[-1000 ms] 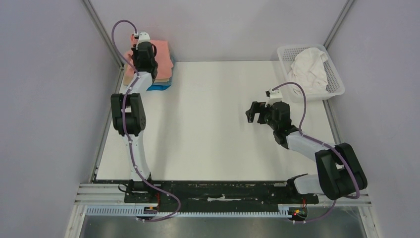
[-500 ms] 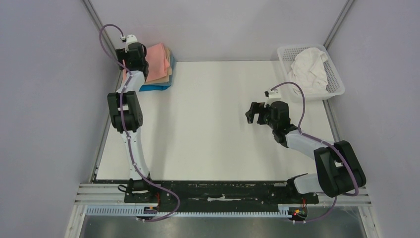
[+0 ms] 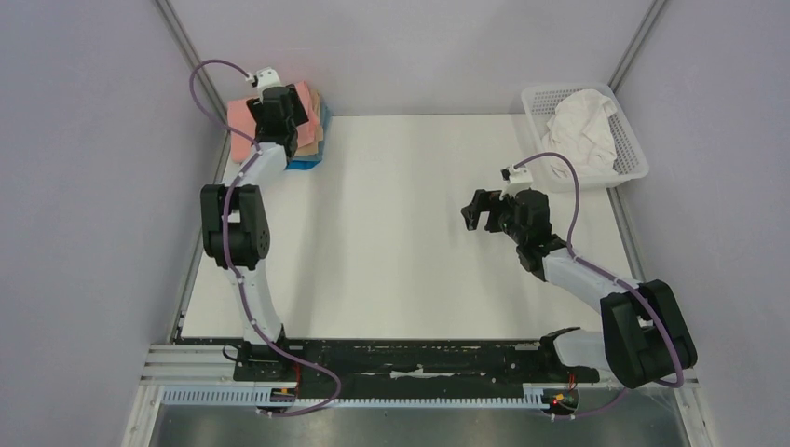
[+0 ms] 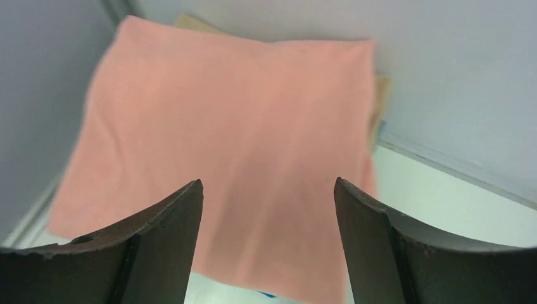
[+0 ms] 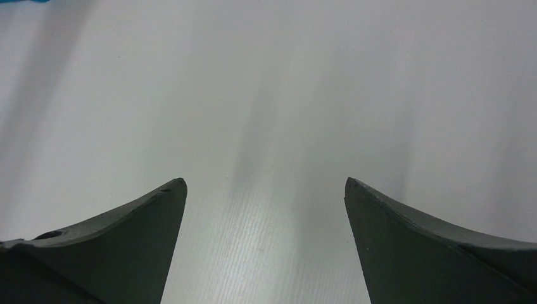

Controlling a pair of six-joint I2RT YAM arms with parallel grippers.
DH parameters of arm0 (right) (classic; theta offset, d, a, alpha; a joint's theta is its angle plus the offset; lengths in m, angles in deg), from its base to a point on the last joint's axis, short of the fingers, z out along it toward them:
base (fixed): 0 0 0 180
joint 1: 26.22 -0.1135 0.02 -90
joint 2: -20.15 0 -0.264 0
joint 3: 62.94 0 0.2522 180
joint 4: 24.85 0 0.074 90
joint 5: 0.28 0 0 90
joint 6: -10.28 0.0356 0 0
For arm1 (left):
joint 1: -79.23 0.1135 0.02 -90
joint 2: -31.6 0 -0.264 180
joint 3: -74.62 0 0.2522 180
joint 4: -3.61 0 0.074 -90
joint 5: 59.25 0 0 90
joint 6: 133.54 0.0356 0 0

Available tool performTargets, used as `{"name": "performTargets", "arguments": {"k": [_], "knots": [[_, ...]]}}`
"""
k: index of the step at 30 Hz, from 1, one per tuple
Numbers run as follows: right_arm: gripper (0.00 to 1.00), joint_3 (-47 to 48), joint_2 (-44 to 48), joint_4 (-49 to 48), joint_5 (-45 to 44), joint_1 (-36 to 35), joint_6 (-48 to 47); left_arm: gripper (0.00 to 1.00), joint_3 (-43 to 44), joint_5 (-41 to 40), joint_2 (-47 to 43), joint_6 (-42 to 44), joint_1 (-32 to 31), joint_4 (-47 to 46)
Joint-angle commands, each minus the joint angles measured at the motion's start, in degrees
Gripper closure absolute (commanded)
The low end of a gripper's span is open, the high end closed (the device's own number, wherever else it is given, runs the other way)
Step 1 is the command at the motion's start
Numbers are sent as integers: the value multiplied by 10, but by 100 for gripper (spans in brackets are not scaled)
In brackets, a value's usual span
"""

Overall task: Fold and stack the t-shirts
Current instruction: Put the neatly folded tshirt into the corner of the board with the left arm, then smooth out wrinkles on the folded tshirt

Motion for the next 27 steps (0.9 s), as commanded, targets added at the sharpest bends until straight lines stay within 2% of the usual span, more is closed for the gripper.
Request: {"name": "performTargets", "arguments": {"k": [1,6,11,15,18,22,27], "knots": [[2,-12,22,-9,4,2,-3,19,-6,76,-12,-53,-24,-10],[2,-10,19,-12,-4,2,-4,18,3,111,19,-72,-27,17],[2,-6,7,-13,-4,2,-2,17,46,200,71,-78,-29,50],[2,-4,1,-14,-6,2,-4,17,86,259,107,-34,-44,98],[2,-2,-3,-15,-7,2,-4,17,117,253,130,6,-61,140],[2,-1,-5,-15,-6,2,-6,16,191,233,167,12,-64,218],[2,0,-6,-15,-11,2,-7,16,195,216,156,12,-65,227]]}}
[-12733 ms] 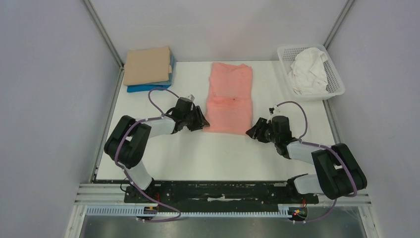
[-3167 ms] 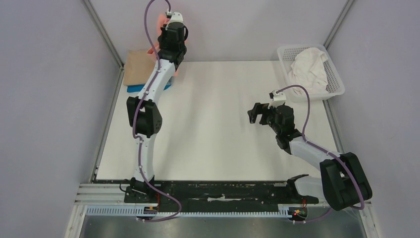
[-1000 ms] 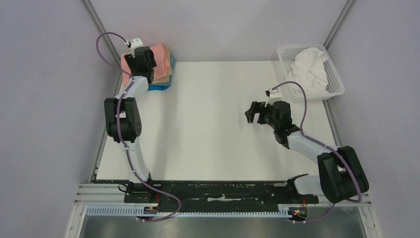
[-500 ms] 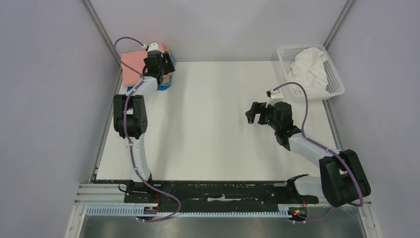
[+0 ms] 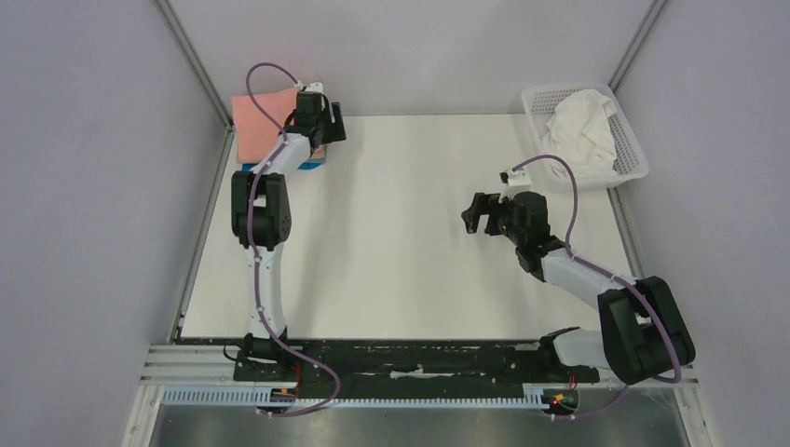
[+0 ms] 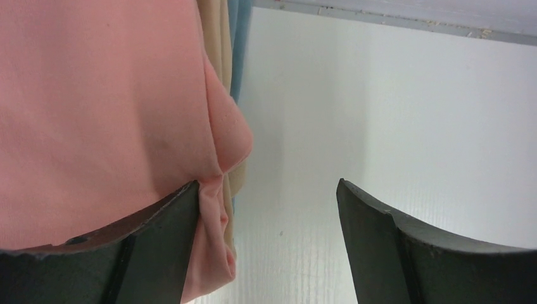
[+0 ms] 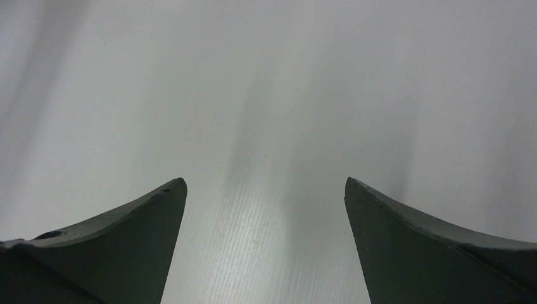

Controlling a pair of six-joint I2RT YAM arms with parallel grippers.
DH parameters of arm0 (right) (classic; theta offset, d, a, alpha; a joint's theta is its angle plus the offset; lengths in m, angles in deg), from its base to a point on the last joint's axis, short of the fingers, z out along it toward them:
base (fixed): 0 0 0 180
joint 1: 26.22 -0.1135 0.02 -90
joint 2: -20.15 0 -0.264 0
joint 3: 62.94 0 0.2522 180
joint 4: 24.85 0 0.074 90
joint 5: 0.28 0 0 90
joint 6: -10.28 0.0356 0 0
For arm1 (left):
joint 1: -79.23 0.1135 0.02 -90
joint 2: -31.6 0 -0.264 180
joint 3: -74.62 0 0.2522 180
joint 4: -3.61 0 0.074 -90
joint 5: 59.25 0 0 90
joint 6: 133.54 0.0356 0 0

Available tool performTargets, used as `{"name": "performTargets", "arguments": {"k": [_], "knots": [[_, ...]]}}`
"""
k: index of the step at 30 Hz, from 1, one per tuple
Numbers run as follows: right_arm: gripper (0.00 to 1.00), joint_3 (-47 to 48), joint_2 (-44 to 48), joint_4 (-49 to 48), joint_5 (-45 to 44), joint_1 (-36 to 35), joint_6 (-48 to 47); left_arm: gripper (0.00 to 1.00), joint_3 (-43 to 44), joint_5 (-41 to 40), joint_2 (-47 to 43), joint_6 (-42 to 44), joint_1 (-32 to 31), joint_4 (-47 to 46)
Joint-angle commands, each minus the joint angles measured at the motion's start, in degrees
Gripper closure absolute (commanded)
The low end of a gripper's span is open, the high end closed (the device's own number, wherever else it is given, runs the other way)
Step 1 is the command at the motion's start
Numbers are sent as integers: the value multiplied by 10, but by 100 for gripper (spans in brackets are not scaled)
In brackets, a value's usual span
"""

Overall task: Fold and stack the t-shirts
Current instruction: Smooth out wrinkles on the folded tshirt, then reset both arms

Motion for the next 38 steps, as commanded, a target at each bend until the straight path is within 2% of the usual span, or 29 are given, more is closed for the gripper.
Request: {"name": "performTargets", "arguments": {"k": [1,5,7,11,14,19,23,27,31,38], "knots": [[2,10,-1,-15,-8,2,-7,16,20,1,-11,21,-6,41],[2,11,18,-4,-12,3,-6,16,15,-38,-85,26,-25,58],[2,6,35,3,-15,2,-5,15,-7,-50,-150,29,-44,58],[2,-18,94,21,-19,3,3,15,-86,-87,-273,28,-97,63],[2,-65,145,24,-24,3,15,15,-155,-104,-365,-6,-134,104],[2,-128,245,59,-42,2,33,15,-429,-152,-581,-88,-186,57],[2,-174,317,72,-85,2,60,15,-657,-153,-778,-181,-197,38],[2,-210,373,80,-108,3,70,15,-792,-127,-928,-222,-198,50],[2,-243,418,81,-136,2,83,15,-837,-144,-1018,-230,-198,64],[2,-255,451,90,-144,2,91,15,-838,-152,-1038,-231,-198,82]]}}
